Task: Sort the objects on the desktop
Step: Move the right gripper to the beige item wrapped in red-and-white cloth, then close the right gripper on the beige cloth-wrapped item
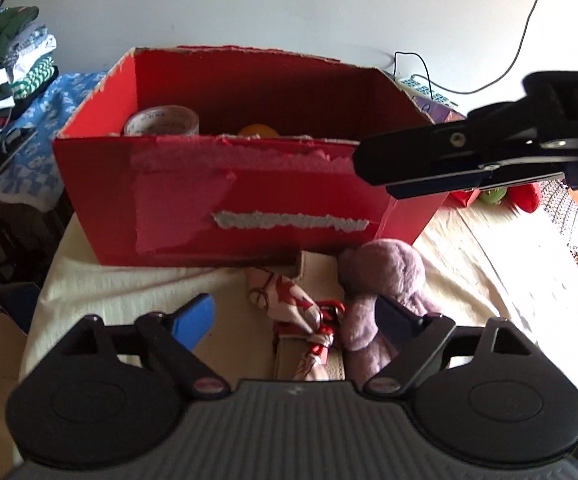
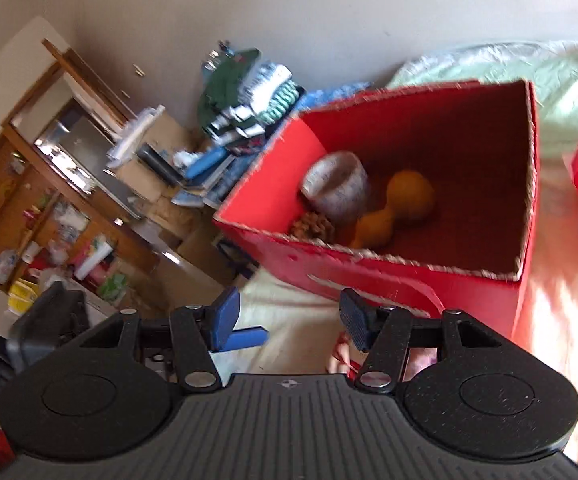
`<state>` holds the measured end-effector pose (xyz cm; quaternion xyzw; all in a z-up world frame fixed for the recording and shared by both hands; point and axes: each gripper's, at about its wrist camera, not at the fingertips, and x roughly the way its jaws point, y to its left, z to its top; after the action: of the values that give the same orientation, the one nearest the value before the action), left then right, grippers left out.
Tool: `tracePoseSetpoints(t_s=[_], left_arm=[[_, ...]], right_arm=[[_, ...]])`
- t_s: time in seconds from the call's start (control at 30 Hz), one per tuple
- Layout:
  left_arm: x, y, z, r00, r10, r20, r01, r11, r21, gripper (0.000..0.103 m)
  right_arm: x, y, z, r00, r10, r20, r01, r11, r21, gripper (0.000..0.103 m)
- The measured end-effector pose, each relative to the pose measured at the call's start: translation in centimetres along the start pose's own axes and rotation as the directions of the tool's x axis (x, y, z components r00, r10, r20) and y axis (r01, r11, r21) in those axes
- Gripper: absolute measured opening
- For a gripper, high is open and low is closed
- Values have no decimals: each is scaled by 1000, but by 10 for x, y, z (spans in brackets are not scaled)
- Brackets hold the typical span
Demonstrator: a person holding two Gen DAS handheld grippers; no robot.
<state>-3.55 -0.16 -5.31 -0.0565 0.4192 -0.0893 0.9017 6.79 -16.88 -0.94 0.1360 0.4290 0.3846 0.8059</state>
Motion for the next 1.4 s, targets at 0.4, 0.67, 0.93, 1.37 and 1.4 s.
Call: tracePoseSetpoints(t_s=[0.4,0.67,0.93,1.37,1.4], left_arm=[[23,6,-8,993,39,-116,-42,999,-25,88],[30,4,-12,983,68,-171,-66,998,17,81],[28,4,-12,986,44,-161,-38,999,37,73],[48,-8,-10,968,-57,-245,70,997,45,53],[49,-9,-10,967,-57,-247,71,996,50,51]], right_arm=[[33,-9,-21,989,-89,-121,101,991,92,59],[46,-11,-28,984,-119,-132,136,982,128,60],[59,-18,-32,979,-148,-143,171,971,167,60],[44,-33,-43,951,-250,-180,282,941,185,48],[45,-33,-43,950,-251,-183,284,942,179,48]])
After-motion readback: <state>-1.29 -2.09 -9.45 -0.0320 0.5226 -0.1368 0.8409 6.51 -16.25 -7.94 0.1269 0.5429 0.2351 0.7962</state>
